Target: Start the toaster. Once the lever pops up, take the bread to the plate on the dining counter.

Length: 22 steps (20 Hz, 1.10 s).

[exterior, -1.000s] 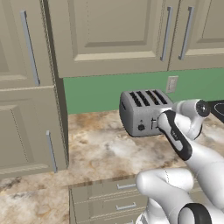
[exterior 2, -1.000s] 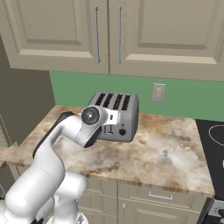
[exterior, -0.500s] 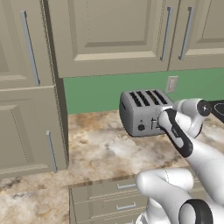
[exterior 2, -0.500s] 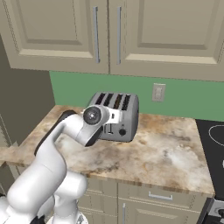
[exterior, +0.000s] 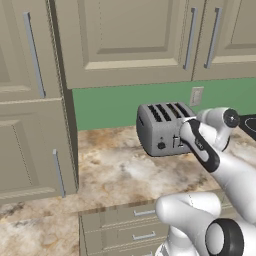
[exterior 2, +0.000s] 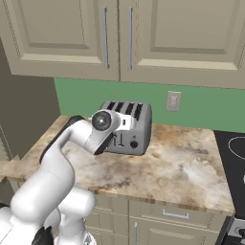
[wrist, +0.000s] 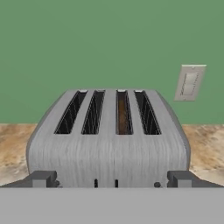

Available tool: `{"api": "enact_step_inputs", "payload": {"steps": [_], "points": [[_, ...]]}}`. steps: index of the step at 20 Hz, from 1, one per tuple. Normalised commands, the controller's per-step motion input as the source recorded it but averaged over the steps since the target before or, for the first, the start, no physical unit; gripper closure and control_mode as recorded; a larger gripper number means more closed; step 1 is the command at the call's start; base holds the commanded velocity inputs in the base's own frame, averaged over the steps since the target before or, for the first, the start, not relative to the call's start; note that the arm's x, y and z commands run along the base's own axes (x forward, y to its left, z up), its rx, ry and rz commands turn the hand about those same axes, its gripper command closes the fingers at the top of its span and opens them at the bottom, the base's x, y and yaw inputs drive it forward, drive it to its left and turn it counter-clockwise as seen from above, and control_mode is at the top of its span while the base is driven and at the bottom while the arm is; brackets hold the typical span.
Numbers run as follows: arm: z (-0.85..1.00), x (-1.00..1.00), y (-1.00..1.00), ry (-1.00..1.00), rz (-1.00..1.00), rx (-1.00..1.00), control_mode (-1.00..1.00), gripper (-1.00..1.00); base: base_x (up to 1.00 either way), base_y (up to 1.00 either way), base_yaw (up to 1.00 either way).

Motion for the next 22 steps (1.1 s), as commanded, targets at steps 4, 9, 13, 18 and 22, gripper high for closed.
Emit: {"api": "enact_step_inputs", "payload": {"steps": [4,9,13,18,22], "points": [[0.11,0.15,0.00,0.00,0.00,0.00,-1.00,-1.00,0.00,0.00,0.00],[0.07,0.12,0.00,0.00,0.00,0.00,-1.00,-1.00,0.00,0.00,0.00],[0.08,0.13,0.00,0.00,0.00,0.00,-1.00,-1.00,0.00,0.00,0.00],[0.02,0.07,-0.01,0.00,0.00,0.00,-1.00,-1.00,0.00,0.00,0.00],[0.00,0.13,0.00,0.00,0.00,0.00,-1.00,-1.00,0.00,0.00,0.00]]}}
